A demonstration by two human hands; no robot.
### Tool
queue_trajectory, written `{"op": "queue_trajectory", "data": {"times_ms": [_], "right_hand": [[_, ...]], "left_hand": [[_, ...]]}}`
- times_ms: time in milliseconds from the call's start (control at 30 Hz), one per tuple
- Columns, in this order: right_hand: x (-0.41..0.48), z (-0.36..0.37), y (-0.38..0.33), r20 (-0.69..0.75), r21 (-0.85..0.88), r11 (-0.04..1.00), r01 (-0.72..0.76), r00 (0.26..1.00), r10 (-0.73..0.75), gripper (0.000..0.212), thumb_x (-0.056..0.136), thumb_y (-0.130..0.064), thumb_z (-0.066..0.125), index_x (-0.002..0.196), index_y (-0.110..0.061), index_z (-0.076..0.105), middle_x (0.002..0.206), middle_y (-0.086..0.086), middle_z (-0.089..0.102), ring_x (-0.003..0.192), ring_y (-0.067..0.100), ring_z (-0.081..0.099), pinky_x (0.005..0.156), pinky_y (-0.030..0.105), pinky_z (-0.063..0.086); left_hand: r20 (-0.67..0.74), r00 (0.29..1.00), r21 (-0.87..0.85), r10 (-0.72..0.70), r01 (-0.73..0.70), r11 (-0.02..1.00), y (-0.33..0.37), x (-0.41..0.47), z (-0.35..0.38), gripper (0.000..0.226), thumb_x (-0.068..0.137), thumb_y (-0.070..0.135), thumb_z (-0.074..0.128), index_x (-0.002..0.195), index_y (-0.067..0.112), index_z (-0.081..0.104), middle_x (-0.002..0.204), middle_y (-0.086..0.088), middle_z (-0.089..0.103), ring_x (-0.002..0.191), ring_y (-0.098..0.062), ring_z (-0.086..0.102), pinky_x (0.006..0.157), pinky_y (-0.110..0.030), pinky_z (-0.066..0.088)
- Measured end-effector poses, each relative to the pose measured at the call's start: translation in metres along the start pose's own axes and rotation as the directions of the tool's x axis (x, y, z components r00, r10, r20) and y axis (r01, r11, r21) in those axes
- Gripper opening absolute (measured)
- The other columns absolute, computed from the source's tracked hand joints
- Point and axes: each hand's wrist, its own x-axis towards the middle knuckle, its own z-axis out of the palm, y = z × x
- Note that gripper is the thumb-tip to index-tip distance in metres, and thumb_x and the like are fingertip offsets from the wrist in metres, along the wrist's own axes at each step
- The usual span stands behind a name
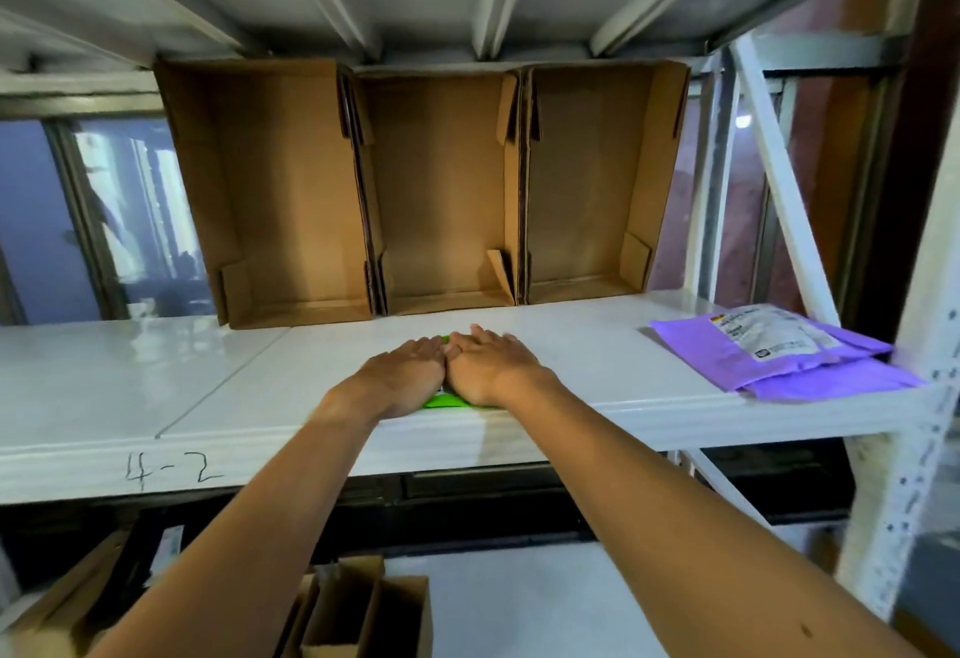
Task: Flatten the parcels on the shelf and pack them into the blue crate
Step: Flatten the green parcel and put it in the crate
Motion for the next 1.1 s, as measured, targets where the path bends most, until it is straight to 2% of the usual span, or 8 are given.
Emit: {"op": "queue_trajectory", "data": {"times_ms": [167, 267, 400, 567, 733, 867, 933, 1100], "right_hand": [[0.008, 0.009, -0.003, 0.045, 0.018, 0.989, -0.146, 0.988, 0.145, 0.070, 0.097, -0.055, 0.014, 0.159, -0.023, 0.013, 0.167, 0.009, 0.005, 0.153, 0.027, 0.006, 0.122, 0.048, 0.004], [-0.001, 0.004, 0.006, 0.061, 0.111, 0.977, -0.181, 0.983, 0.175, 0.076, 0.097, -0.064, 0.010, 0.160, -0.020, 0.006, 0.167, 0.006, 0.005, 0.154, 0.023, 0.006, 0.123, 0.046, -0.001], [-0.023, -0.006, 0.018, 0.080, 0.243, 0.958, -0.152, 0.987, 0.136, 0.066, 0.102, -0.059, 0.011, 0.160, -0.027, 0.010, 0.167, 0.000, 0.008, 0.154, 0.019, 0.007, 0.123, 0.045, -0.001], [-0.034, -0.006, 0.019, -0.197, 0.434, 0.896, -0.097, 0.960, 0.199, 0.057, 0.107, -0.044, 0.007, 0.158, -0.022, 0.022, 0.164, 0.003, 0.022, 0.151, 0.017, 0.017, 0.123, 0.037, 0.002], [-0.036, -0.004, 0.015, -0.210, 0.353, 0.935, 0.022, 0.976, 0.056, 0.055, 0.108, -0.042, 0.012, 0.160, -0.023, 0.014, 0.167, -0.004, 0.008, 0.153, 0.011, 0.006, 0.121, 0.032, 0.003], [-0.031, -0.001, 0.012, -0.073, 0.202, 0.979, 0.038, 0.997, -0.024, 0.054, 0.108, -0.036, 0.011, 0.160, -0.020, 0.007, 0.168, -0.002, -0.001, 0.153, 0.012, -0.002, 0.125, 0.036, 0.004], [-0.033, -0.004, 0.012, -0.010, 0.186, 0.982, 0.020, 1.000, -0.018, 0.053, 0.109, -0.034, 0.011, 0.160, -0.021, 0.004, 0.167, -0.003, -0.004, 0.153, 0.012, -0.005, 0.125, 0.036, 0.002], [-0.038, -0.012, 0.010, 0.044, 0.126, 0.991, 0.037, 0.998, -0.043, 0.052, 0.110, -0.028, 0.013, 0.159, -0.016, -0.001, 0.167, 0.000, -0.006, 0.153, 0.013, -0.006, 0.122, 0.032, -0.001]], "left_hand": [[0.049, 0.994, 0.026, -0.099, 0.097, 0.995, -0.009, 0.014, 0.007, 0.059, 0.106, 0.043, 0.022, 0.161, 0.022, 0.013, 0.168, 0.000, 0.005, 0.155, -0.024, 0.006, 0.124, -0.047, 0.012], [0.006, 0.986, 0.023, -0.168, 0.168, 0.986, -0.015, 0.019, 0.011, 0.061, 0.103, 0.045, 0.020, 0.158, 0.021, 0.022, 0.167, -0.005, 0.014, 0.153, -0.027, 0.012, 0.122, -0.050, 0.018], [-0.038, 0.991, 0.033, -0.132, 0.133, 0.991, -0.010, 0.006, 0.005, 0.049, 0.103, 0.026, 0.026, 0.149, 0.013, 0.035, 0.151, -0.013, 0.041, 0.142, -0.030, 0.035, 0.113, -0.052, 0.034], [-0.131, 0.978, -0.119, -0.163, 0.148, 0.982, -0.019, 0.014, 0.000, 0.030, 0.103, 0.019, 0.025, 0.118, 0.011, 0.049, 0.132, -0.018, 0.054, 0.124, -0.036, 0.051, 0.101, -0.045, 0.043], [-0.213, 0.977, -0.194, -0.010, -0.033, 0.980, -0.007, 0.001, 0.002, 0.053, 0.109, 0.034, 0.024, 0.157, 0.013, 0.027, 0.165, -0.003, 0.021, 0.152, -0.022, 0.019, 0.121, -0.034, 0.016], [-0.168, 0.985, -0.191, 0.043, -0.075, 0.979, -0.002, -0.001, 0.012, 0.050, 0.110, 0.018, 0.019, 0.157, 0.002, 0.017, 0.167, -0.016, 0.006, 0.155, -0.026, 0.004, 0.124, -0.040, 0.016], [-0.084, 0.996, -0.167, -0.010, -0.004, 0.986, -0.002, 0.002, 0.011, 0.051, 0.111, 0.022, 0.018, 0.158, 0.003, 0.013, 0.167, -0.014, 0.001, 0.155, -0.025, 0.002, 0.124, -0.043, 0.017], [-0.001, 0.995, -0.001, 0.101, -0.101, 0.995, 0.003, -0.002, 0.002, 0.053, 0.111, 0.031, 0.013, 0.159, 0.008, 0.012, 0.168, -0.005, 0.002, 0.155, -0.018, 0.002, 0.124, -0.044, 0.014]]}}
